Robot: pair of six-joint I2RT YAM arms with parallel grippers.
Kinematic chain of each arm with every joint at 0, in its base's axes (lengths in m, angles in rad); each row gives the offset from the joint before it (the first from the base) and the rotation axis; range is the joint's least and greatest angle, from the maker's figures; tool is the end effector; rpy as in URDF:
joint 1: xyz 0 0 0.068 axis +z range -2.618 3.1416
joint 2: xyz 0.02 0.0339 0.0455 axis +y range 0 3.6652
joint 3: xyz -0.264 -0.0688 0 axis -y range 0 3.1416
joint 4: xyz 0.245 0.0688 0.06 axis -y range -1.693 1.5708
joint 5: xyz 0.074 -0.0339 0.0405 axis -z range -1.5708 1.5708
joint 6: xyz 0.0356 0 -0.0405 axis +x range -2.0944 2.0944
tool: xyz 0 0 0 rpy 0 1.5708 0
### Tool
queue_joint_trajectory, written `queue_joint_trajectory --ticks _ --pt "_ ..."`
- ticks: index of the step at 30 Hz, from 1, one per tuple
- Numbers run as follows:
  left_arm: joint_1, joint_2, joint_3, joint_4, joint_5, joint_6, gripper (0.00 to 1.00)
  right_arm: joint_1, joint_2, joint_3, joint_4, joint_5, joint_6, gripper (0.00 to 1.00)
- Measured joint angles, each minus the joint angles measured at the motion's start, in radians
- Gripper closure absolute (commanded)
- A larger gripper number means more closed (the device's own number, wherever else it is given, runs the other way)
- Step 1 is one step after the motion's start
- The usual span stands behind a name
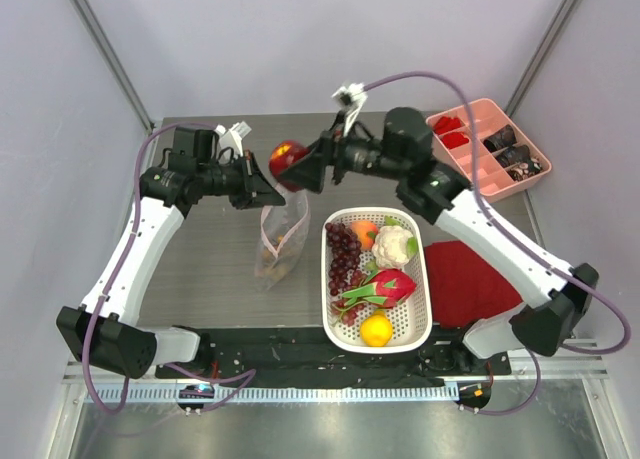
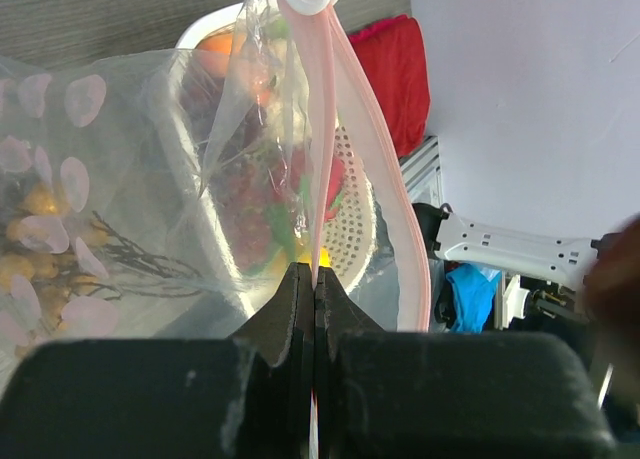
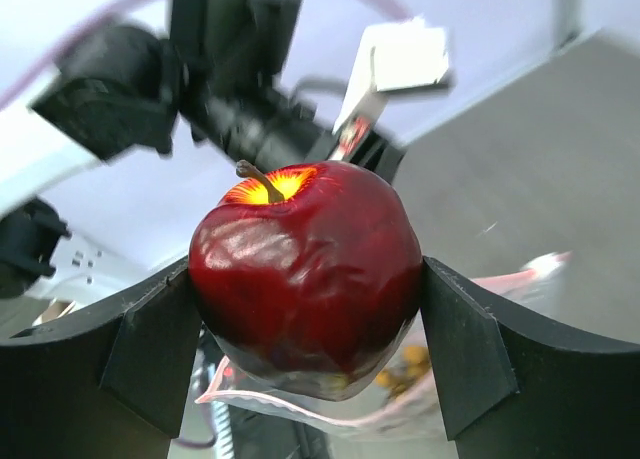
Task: Place the food in the zip-top bag and seal the zipper
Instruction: Place the fake fruit in the zipper food storage bag.
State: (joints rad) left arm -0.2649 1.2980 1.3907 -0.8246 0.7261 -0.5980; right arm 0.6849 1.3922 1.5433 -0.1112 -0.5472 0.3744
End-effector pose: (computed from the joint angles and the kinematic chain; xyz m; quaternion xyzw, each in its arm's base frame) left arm 0.2468 -0.0914 0.3829 0.0011 0.8659 -0.4538 0.2102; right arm 0.2288 0.2108 0.4737 -0.2956 0.6289 0.5123 0.5045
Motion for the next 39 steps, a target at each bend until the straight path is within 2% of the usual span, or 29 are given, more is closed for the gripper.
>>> queue_joint_trajectory --ticks 6,13,16,19,20,22,23,27,33,37,39 --pt "0.000 0.000 0.000 0.006 0.002 -0.005 1.00 0.111 0.068 -0.125 0.040 0.016 0.025 0.78" --pt "0.010 0.000 -0.008 -0.001 0.006 -0.007 1.00 0.103 0.019 -0.211 -0.029 0.074 -0.070 0.78" --pt "0.012 0.000 -0.009 0.006 0.013 -0.016 1.00 0.120 -0.001 -0.218 -0.103 0.103 -0.152 0.70" --pt "0.012 0.000 -0.010 0.007 0.019 -0.021 1.00 0.141 0.001 -0.203 -0.187 0.133 -0.235 0.49" --pt "0.012 0.000 -0.010 0.009 0.023 -0.023 1.00 0.152 0.005 -0.193 -0.217 0.146 -0.267 0.36" --pt "0.012 0.000 -0.010 0.011 0.025 -0.023 1.00 0.171 0.018 -0.164 -0.274 0.177 -0.325 0.24" --pt "0.012 0.000 -0.010 0.011 0.026 -0.023 1.00 0.180 0.024 -0.150 -0.295 0.192 -0.347 0.13" --pt "0.012 0.000 -0.010 0.011 0.032 -0.023 1.00 0.215 0.037 -0.082 -0.381 0.259 -0.428 0.07" --pt "0.012 0.000 -0.010 0.013 0.038 -0.022 0.99 0.221 0.037 0.008 -0.426 0.303 -0.440 0.00" --pt "0.012 0.000 -0.010 0.013 0.043 -0.023 1.00 0.216 0.030 0.028 -0.430 0.331 -0.428 0.01" --pt "0.012 0.000 -0.010 0.014 0.045 -0.023 1.00 0.205 0.029 0.029 -0.436 0.346 -0.409 0.08"
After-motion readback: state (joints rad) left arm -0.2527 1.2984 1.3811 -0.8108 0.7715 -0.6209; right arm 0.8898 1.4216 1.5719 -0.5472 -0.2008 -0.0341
